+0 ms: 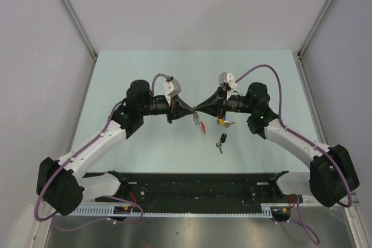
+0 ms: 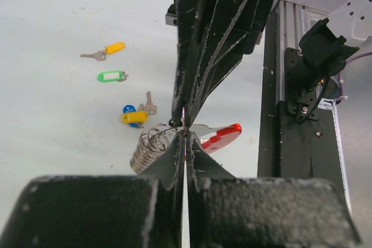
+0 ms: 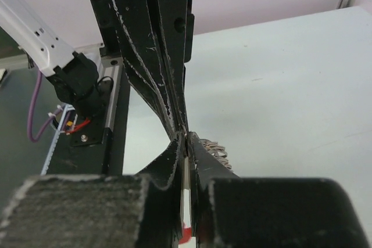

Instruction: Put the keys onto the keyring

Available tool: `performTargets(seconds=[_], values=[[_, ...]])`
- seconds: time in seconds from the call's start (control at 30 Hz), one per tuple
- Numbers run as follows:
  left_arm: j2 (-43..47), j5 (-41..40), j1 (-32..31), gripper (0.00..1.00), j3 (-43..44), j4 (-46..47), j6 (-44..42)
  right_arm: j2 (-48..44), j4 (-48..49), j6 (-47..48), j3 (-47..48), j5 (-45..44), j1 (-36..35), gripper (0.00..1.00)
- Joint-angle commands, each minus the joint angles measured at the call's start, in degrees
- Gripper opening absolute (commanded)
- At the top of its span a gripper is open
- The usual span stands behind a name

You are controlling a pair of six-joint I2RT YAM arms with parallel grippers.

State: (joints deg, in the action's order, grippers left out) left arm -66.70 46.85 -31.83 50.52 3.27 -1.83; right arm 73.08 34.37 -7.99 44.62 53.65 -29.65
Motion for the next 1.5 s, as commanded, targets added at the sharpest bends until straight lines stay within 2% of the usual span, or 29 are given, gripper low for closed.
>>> performTargets(seconds=[0.0,0.13,0.17,0.23,0.33,0.47,0.6,0.77,0.93,1.07,1.47], values=[[0.51,-0.09,-0.42,0.00,3.79,-2.30,-3.53,-2.32,-8.08,5.35,3.98,-0.74,-0.06,0.00],[0.87,-1.06,-0.42,0.01,3.09,-1.34,-3.01,-2.77,-9.58,5.97,4.33,-1.35,-0.06,0.00],[1.04,-1.15,-0.42,0.07,2.92,-0.55,-2.92,-3.03,-9.24,5.45,4.33,-1.79,-0.15,0.00],[1.65,-1.76,-0.42,0.29,2.04,0.24,-2.75,-3.03,-8.45,4.39,4.25,-2.32,-0.23,0.00],[3.23,-3.34,-0.42,0.45,0.11,3.14,-1.17,-3.29,-7.21,3.42,4.33,-4.16,-0.94,0.00],[7.01,-7.64,-0.42,0.52,-3.75,9.45,1.47,-4.17,-1.88,0.01,2.93,-5.74,-1.29,0.00],[11.66,-9.76,-0.42,0.53,-8.24,13.78,5.43,-4.96,6.83,-4.66,-0.14,-6.28,-0.94,0.00],[13.26,-13.88,-0.33,0.52,-9.21,15.71,9.10,-3.82,18.79,-10.55,-2.61,-3.55,-0.59,0.00],[12.91,-12.75,-0.07,0.54,-8.69,18.44,12.46,-2.15,25.82,-15.03,-3.49,-2.41,-0.50,0.00],[11.94,-11.34,-0.07,0.52,-8.42,19.32,14.74,-1.45,28.47,-16.44,-3.75,-2.23,-0.58,0.00],[8.95,-4.58,-0.42,0.38,-7.11,22.40,17.47,0.22,30.14,-16.53,-3.75,-2.32,-1.64,0.00]])
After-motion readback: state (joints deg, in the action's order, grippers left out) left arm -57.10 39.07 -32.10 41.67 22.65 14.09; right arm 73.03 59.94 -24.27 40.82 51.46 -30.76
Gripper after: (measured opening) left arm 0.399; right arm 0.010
